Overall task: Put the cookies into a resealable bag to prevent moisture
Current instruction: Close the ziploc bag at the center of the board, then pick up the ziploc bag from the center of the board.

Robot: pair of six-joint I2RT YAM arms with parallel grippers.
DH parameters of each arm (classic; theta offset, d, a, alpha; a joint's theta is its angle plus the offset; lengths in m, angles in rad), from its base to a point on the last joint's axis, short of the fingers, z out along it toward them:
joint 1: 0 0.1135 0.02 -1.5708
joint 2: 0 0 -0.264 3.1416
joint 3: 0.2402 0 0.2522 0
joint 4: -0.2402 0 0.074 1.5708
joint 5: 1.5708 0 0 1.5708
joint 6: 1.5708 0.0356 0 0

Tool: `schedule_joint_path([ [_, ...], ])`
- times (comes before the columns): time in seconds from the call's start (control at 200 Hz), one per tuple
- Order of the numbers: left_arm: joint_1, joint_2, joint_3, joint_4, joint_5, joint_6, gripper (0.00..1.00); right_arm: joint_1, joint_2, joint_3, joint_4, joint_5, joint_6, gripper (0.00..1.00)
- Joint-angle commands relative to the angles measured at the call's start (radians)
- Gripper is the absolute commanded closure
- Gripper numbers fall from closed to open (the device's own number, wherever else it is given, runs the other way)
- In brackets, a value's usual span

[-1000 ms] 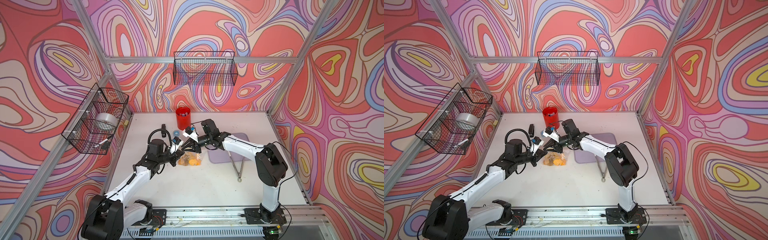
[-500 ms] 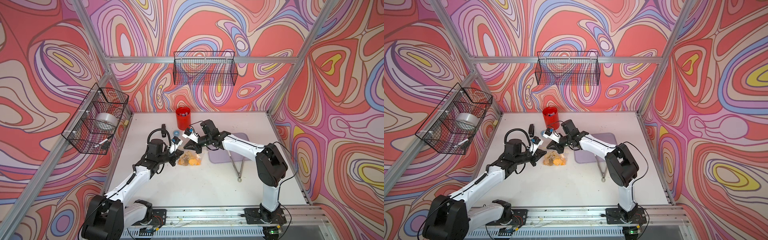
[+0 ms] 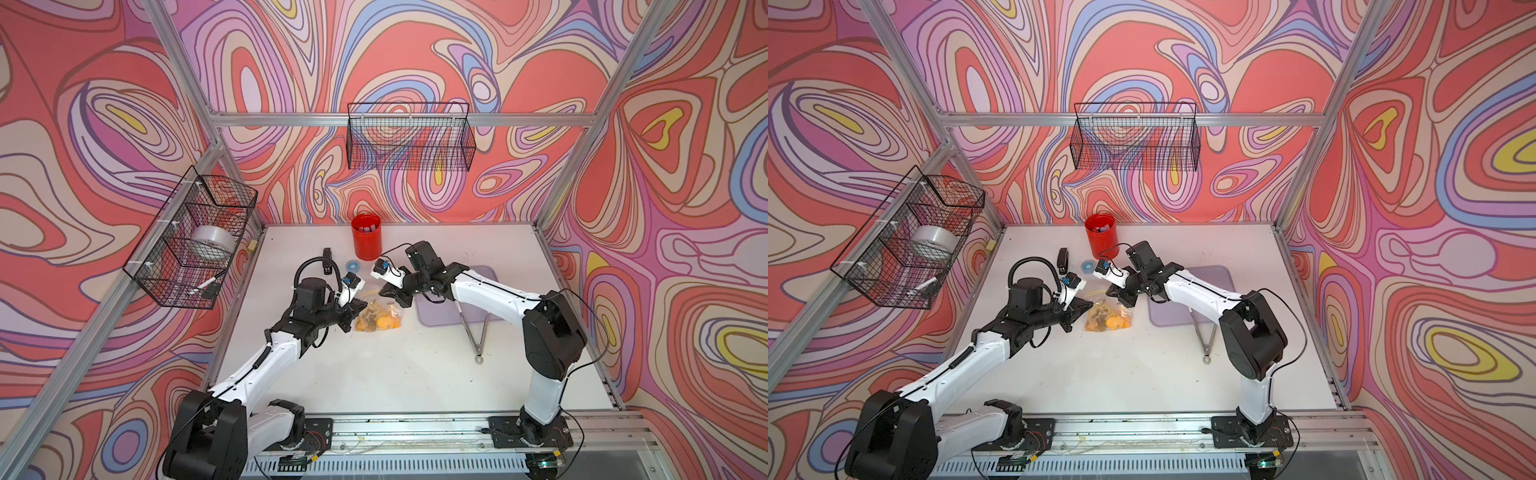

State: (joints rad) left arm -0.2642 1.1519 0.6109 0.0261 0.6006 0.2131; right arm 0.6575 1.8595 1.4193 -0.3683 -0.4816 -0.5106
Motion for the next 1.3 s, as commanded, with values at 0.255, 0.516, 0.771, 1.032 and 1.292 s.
schedule_joint_path([
  [0.255, 0.014, -0.011, 0.016, 0.018, -0.026, 0.021, 0.98, -0.086, -0.094, -0.061, -0.115, 0.167, -0.091, 0.78],
  [0.516, 0.014, 0.014, 0.037, 0.113, -0.055, 0.032, 0.36, -0.091, -0.100, -0.034, -0.133, 0.076, -0.133, 1.00],
  [0.771, 0.014, 0.165, 0.114, 0.226, 0.047, 0.008, 0.66, -0.091, -0.099, 0.007, -0.186, 0.052, -0.161, 1.00],
  [1.032, 0.005, 0.040, 0.189, -0.028, 0.122, 0.037, 1.00, -0.072, -0.219, 0.013, -0.264, -0.052, -0.137, 1.00],
  [1.292, -0.143, -0.372, 0.149, -0.437, -0.007, 0.088, 1.00, 0.011, -0.443, -0.083, -0.372, -0.159, -0.038, 1.00],
])
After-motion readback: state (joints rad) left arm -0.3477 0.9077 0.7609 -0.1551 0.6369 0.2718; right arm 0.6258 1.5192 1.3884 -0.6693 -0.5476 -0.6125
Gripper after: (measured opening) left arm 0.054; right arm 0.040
